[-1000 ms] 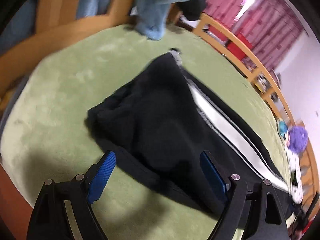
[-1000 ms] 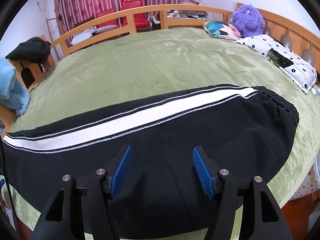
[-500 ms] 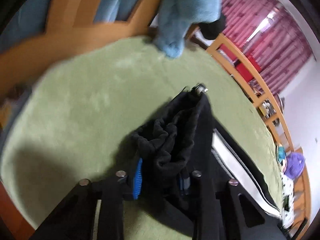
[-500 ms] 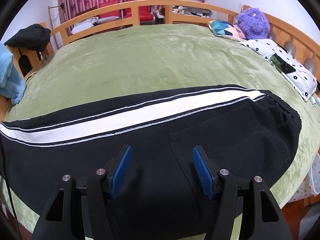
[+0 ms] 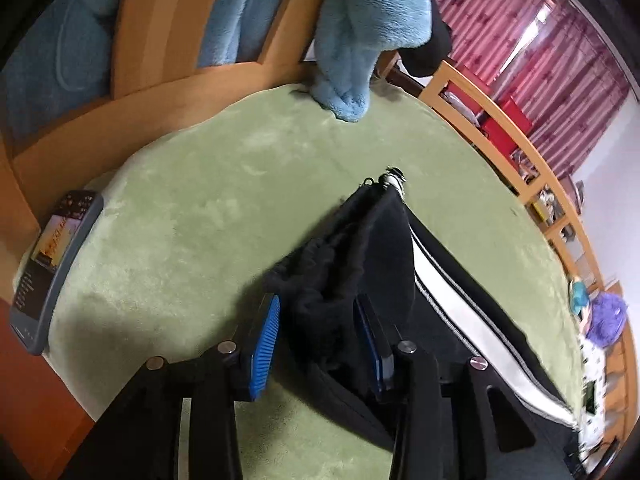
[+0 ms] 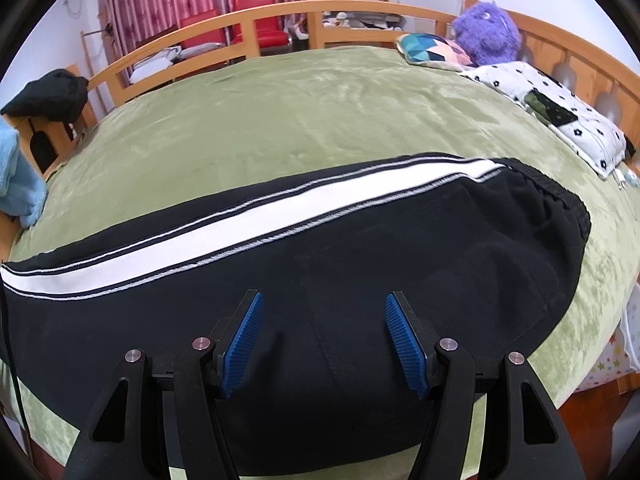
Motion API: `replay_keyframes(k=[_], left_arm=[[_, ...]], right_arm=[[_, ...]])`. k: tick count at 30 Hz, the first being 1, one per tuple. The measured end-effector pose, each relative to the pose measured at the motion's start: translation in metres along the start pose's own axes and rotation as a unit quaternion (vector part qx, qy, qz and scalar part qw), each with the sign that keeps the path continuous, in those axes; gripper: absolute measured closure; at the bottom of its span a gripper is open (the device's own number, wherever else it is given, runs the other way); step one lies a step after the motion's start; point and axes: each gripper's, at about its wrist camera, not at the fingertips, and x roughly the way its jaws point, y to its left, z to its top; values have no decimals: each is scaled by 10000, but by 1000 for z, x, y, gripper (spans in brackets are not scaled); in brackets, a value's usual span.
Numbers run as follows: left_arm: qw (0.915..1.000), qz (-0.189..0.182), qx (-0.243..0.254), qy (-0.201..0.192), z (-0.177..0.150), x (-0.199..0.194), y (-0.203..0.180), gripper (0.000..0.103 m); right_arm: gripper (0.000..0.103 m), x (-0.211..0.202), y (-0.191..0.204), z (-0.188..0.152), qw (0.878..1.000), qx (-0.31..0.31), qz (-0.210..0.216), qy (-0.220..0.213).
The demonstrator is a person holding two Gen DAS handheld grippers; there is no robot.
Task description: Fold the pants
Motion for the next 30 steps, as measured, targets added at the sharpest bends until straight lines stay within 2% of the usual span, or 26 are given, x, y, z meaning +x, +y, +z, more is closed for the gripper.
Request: replay_keyframes(k=[3, 6, 7, 8, 9, 13, 15, 18, 21, 22, 23, 25, 27, 30], left_arm=[[9997, 79, -166, 155, -2, 7, 1, 67], [9998, 32, -194, 39, -5, -6, -1, 67], [9998, 80, -163, 0, -6, -11, -2, 58], [9999, 113, -105, -40, -7, -15, -4, 40], [9999, 95, -40, -89, -8, -18, -6, 35], [9999, 1, 133, 18, -14, -9, -14, 35], [10000, -8, 33, 13, -18, -3, -12, 36], [9994, -229, -255, -62, -16, 6, -3, 46], [9990, -122, -430, -85, -12, 16, 4, 65], [9987, -68, -503, -54, -11, 21, 7, 77], [9985, -18, -543, -13, -10, 25, 9, 94], [9983, -50, -574, -27, -6, 22, 13, 96], [9976, 34, -590, -372, 1, -1, 19, 96], [9959, -138, -862, -226, 10, -12, 32, 96]], right_arm=[[40, 5, -3, -1, 10000, 37, 38, 63], [41, 4, -1, -2, 10000, -50, 0, 54], [40, 3, 1, -2, 9999, -108, -46, 21], [40, 2, 2, -2, 9999, -133, -62, -1], [40, 3, 2, -2, 9999, -135, -65, -6], [40, 11, 7, -3, 9999, -121, -9, 104], [40, 12, 10, -5, 9998, -184, -20, 123], [41, 10, 17, -7, 9992, -374, -143, 97], [40, 9, 20, -6, 9988, -427, -210, 90], [41, 9, 21, -7, 9989, -417, -208, 98], [41, 9, 21, -6, 9989, -404, -210, 108], [41, 11, 24, -6, 9990, -379, -198, 137], [41, 10, 25, -5, 9991, -374, -183, 124], [41, 3, 22, -4, 9991, -372, -200, 27]])
